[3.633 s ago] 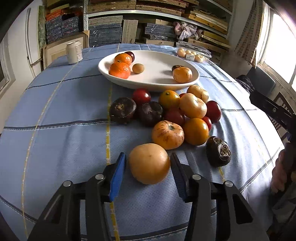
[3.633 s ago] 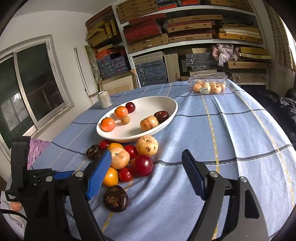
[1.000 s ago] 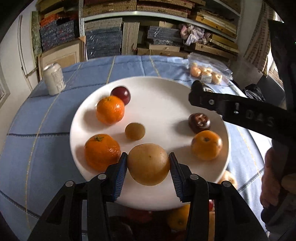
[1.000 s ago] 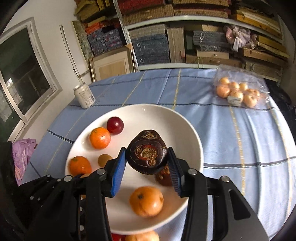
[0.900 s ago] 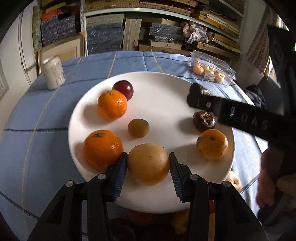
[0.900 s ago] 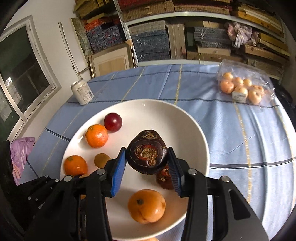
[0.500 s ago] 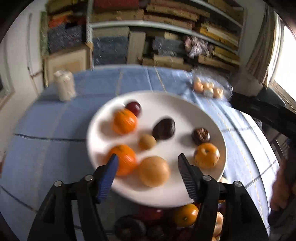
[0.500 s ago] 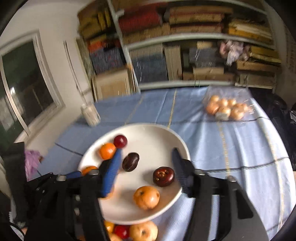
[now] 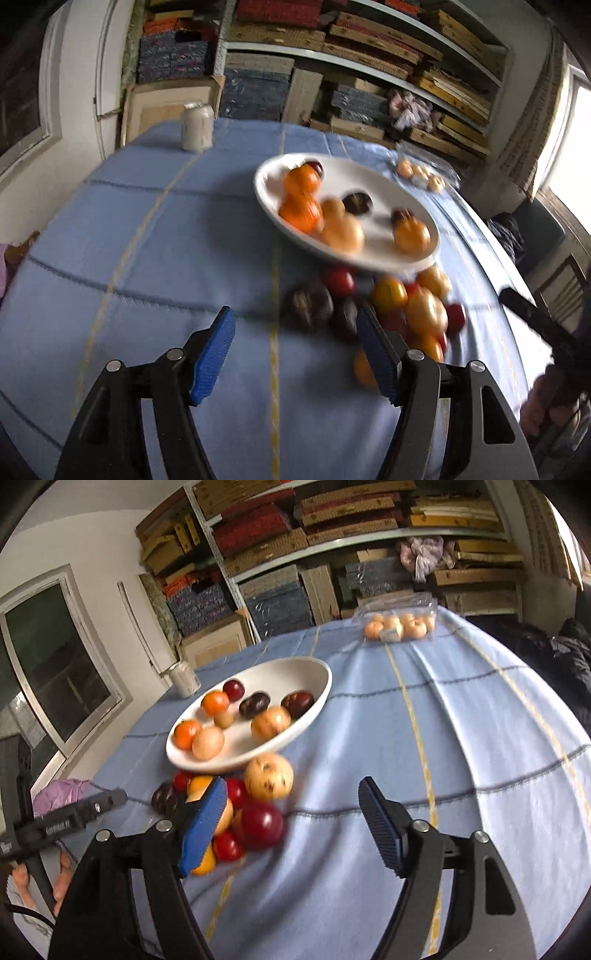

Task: Organize fruits
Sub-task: 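Withdraw both open grippers from the plate back toward the fruit pile, then position the open left gripper around the striped orange fruit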

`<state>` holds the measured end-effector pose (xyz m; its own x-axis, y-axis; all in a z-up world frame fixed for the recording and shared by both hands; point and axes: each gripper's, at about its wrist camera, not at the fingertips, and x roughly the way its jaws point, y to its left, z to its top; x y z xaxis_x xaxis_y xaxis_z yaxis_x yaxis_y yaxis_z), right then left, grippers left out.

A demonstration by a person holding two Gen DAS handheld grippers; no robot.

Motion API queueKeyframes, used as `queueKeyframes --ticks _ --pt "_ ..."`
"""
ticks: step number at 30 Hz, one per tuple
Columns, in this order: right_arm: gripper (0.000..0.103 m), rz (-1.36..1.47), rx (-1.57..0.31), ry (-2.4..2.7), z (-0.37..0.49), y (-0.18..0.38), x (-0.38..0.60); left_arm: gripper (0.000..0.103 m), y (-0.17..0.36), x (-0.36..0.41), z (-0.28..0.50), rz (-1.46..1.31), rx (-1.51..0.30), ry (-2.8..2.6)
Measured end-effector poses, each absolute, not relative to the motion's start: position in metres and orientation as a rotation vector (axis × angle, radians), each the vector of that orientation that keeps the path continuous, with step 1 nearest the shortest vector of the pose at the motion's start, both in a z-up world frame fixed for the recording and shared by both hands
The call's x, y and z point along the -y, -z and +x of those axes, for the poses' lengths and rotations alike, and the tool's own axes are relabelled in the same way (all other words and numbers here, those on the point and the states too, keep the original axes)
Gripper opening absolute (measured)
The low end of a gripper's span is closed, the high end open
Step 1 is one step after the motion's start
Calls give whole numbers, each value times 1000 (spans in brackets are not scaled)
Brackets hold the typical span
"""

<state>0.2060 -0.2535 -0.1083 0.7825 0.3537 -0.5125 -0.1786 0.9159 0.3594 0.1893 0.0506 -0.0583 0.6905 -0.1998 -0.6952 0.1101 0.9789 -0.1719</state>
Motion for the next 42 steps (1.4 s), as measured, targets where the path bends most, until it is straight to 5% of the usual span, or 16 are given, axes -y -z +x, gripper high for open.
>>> queueKeyframes --ticks 14,42 --pt "82 278 -574 -294 190 106 249 69 79 8 178 84 -808 210" --pt "86 285 -577 -295 191 103 251 81 88 25 189 140 -811 157"
